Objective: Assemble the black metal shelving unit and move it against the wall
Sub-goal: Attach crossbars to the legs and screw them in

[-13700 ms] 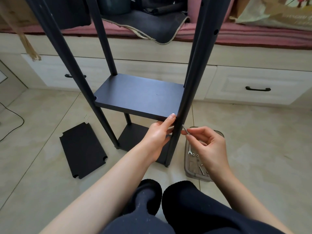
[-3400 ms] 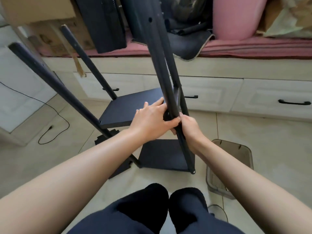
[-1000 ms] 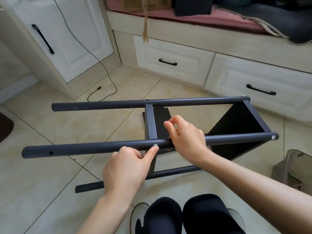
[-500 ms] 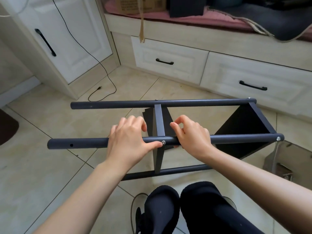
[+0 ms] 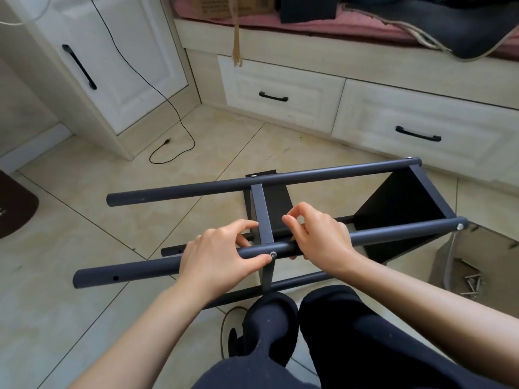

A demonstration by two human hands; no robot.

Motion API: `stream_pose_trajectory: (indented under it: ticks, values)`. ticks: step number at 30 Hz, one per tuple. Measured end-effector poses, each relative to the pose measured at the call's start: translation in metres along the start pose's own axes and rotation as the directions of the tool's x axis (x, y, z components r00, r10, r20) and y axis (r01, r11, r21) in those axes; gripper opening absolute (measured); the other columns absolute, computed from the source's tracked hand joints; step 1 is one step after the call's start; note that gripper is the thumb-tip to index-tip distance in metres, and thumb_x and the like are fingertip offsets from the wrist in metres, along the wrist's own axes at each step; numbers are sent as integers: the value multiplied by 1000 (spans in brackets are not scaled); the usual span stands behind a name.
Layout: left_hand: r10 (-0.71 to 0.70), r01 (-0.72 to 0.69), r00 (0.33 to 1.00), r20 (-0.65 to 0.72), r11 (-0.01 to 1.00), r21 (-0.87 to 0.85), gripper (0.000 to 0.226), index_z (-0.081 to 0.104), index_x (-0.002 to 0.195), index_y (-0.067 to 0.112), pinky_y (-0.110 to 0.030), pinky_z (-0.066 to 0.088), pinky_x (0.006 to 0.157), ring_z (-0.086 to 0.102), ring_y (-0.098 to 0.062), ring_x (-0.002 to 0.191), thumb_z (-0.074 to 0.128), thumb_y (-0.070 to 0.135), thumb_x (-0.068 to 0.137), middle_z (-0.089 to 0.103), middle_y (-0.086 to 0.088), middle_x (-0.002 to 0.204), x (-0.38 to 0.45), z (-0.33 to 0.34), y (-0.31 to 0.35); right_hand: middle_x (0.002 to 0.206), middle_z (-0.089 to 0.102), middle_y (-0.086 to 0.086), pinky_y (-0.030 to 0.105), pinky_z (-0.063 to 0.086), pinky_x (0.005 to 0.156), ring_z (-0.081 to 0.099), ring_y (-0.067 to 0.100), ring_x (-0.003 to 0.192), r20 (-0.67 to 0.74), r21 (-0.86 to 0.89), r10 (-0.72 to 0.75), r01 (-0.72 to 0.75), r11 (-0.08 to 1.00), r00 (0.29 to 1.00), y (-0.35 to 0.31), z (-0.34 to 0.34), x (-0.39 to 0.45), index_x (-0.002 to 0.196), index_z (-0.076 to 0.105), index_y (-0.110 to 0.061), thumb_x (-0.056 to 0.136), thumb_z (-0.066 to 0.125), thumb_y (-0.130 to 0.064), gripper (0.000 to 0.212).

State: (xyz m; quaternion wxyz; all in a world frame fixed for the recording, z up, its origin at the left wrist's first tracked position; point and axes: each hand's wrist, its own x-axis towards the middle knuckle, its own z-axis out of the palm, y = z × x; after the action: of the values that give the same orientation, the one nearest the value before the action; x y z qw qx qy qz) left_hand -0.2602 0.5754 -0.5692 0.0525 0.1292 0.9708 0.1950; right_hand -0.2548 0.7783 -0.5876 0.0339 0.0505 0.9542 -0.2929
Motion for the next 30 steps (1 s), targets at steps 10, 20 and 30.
stream_pose_trajectory:
  ticks: [10, 20, 30]
  values:
    - [-20, 20, 1000, -3, 996, -85, 60, 56, 125, 63, -26, 45, 73, 66, -1, 93, 69, 75, 68, 60, 35, 76, -20, 18, -19, 84, 71, -4, 37, 49, 85, 68, 18, 78, 135, -34, 75, -71, 997, 988, -3, 12, -9, 103, 51, -30, 103, 36, -51, 26]
    - [-14, 13, 1000, -12, 998, -59, 55, 57, 117, 68, -29, 45, 73, 66, -3, 97, 63, 83, 65, 71, 31, 92, -21, 10, -16, 74, 72, -3, 37, 50, 85, 67, 17, 73, 132, -5, 72, -72, 997, 989, -6, 5, -18, 97, 49, -30, 102, 38, -49, 23]
    - [-18, 19, 1000, 12, 998, -62, 56, 58, 119, 66, -26, 40, 70, 65, -2, 94, 64, 81, 66, 72, 29, 92, -16, 9, -15, 61, 70, -13, 34, 50, 80, 64, 5, 59, 115, 9, 41, -43, 999, 993, -2, 6, -14, 94, 46, -31, 102, 38, -49, 21]
